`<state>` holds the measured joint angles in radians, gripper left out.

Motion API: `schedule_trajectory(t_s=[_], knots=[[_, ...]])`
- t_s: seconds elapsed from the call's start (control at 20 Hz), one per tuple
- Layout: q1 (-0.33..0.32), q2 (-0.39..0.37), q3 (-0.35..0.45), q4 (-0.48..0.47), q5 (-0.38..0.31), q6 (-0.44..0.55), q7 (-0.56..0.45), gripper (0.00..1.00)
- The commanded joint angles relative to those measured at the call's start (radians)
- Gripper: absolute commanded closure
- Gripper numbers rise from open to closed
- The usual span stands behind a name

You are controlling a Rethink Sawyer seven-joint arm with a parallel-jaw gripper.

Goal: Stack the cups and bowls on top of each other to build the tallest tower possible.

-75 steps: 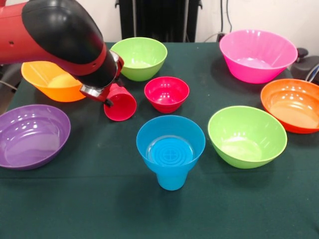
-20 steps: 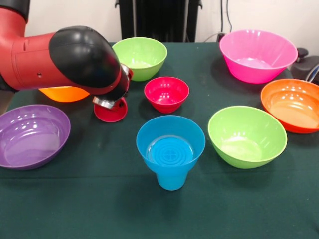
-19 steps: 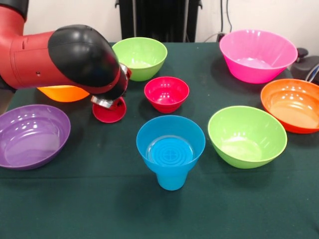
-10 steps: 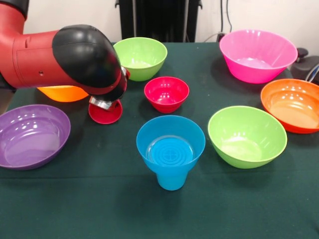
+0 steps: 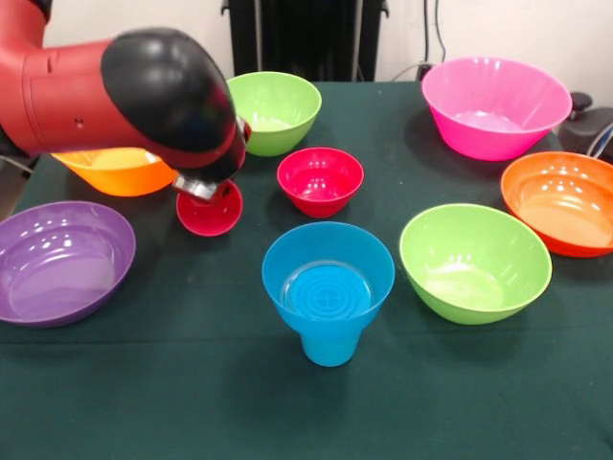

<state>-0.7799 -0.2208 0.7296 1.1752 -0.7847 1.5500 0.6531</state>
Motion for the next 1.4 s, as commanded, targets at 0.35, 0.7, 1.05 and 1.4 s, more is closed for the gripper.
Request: schedule_trajectory(t_s=[0.35, 0.7, 1.05, 1.4], knots=[[-0.051, -0.207, 0.012, 0.210, 0.079, -0.118, -0.074, 1.00], [-0.116, -0.278, 0.027, 0.223, 0.126, -0.111, -0.115, 1.00], [-0.176, -0.343, 0.077, 0.239, 0.208, -0.129, -0.106, 1.00], [-0.241, -0.395, 0.129, 0.320, 0.342, -0.234, -0.004, 1.00]])
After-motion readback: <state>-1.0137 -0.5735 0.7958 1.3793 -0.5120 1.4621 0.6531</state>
